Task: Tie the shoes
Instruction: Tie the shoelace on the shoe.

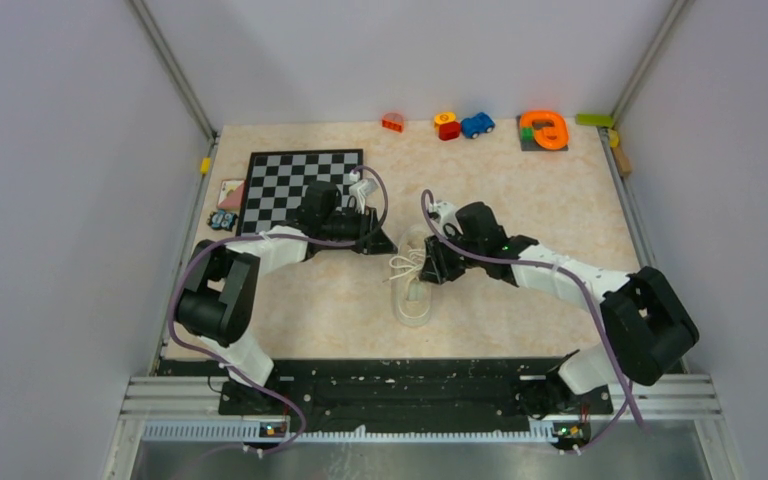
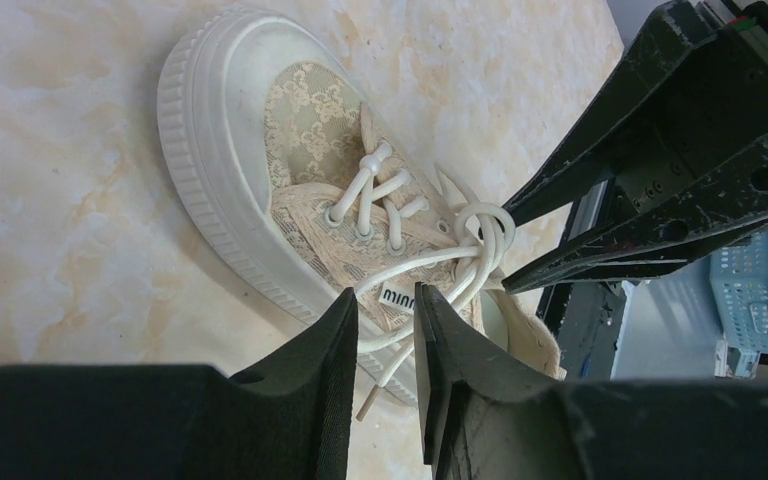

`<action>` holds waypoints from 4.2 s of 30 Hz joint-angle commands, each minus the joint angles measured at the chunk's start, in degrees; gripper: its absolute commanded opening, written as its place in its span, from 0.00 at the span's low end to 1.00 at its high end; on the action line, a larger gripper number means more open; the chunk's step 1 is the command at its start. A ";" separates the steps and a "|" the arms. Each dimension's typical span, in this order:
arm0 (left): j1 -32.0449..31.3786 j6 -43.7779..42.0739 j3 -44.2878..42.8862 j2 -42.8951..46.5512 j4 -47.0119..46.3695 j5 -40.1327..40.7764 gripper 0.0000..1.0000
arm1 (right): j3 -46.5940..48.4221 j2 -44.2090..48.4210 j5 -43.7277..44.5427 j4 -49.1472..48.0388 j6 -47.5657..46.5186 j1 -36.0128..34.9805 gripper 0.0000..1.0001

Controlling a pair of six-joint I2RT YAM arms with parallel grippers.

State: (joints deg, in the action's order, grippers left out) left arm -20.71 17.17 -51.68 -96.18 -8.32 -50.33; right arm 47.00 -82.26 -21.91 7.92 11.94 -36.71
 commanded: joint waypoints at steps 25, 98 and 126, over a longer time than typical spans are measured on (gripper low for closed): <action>0.25 -0.82 -2.15 -0.63 -0.31 -2.92 0.31 | -0.55 4.39 1.29 4.34 -0.91 -1.00 0.00; -5.48 5.11 -4.83 -6.31 -1.90 -6.40 0.00 | -14.53 16.85 2.08 -9.60 16.77 11.02 0.41; -5.48 3.40 -5.45 -5.52 0.14 -6.54 0.00 | -19.05 -2.83 -4.25 -36.43 33.73 11.92 0.24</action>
State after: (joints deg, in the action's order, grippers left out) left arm -25.98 22.11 -55.35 -102.91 -8.14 -56.10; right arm 28.14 -84.31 -23.05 -22.41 43.94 -25.32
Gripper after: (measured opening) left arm 0.011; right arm 0.286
